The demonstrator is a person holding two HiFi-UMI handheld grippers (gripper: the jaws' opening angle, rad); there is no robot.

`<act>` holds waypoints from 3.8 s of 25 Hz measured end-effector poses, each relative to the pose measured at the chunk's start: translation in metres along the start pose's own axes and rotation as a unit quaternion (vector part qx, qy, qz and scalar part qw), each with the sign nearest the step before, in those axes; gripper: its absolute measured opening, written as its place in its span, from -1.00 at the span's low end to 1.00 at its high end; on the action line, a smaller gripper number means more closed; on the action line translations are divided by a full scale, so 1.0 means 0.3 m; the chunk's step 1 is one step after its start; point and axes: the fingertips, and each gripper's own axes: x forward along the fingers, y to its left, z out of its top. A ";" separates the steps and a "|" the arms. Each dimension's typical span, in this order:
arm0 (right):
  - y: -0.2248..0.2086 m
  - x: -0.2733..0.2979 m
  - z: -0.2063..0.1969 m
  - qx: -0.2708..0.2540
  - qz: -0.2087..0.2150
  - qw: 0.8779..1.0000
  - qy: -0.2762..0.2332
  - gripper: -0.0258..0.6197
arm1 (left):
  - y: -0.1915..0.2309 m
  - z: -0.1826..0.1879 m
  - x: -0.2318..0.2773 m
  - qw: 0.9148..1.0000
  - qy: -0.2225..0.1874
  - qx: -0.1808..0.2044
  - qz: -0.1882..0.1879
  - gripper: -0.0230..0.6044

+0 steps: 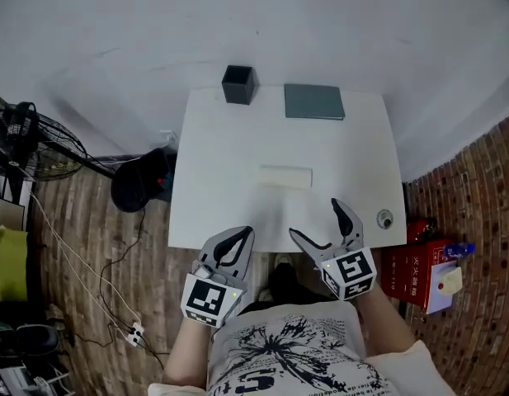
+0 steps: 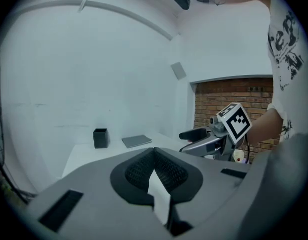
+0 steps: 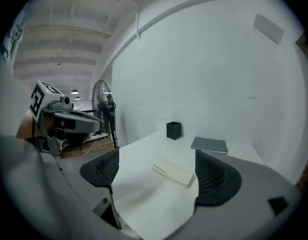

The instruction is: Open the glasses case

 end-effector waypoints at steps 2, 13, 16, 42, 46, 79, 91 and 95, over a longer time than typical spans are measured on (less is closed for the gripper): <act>-0.062 0.064 -0.032 0.006 0.003 1.000 0.020 0.56 | 0.038 -0.034 0.083 1.000 0.015 -0.010 0.002 -0.88; -0.294 0.359 -0.287 -0.017 0.028 0.987 0.159 0.55 | 0.169 -0.286 0.442 0.991 0.119 -0.055 0.004 -0.88; -0.318 0.410 -0.353 -0.031 0.045 0.979 0.198 0.53 | 0.168 -0.345 0.515 0.988 0.145 -0.058 -0.005 -0.88; -0.322 0.552 -0.458 -0.269 0.115 0.890 0.350 0.06 | 0.230 -0.571 0.708 0.961 0.255 -0.106 0.006 -0.88; -0.322 0.552 -0.460 -0.272 0.123 0.887 0.352 0.05 | 0.230 -0.574 0.709 0.959 0.259 -0.118 0.003 -0.88; -0.460 0.698 -0.279 -0.194 0.105 0.924 0.312 -0.68 | 0.242 -0.574 0.714 0.956 0.265 -0.125 -0.004 -0.88; -0.524 0.791 -0.297 -0.199 0.092 0.926 0.308 -0.53 | 0.257 -0.570 0.724 0.953 0.267 -0.144 -0.008 -0.88; -0.533 0.797 -0.298 -0.198 0.096 0.927 0.304 -0.51 | 0.258 -0.567 0.731 0.952 0.267 -0.148 -0.008 -0.88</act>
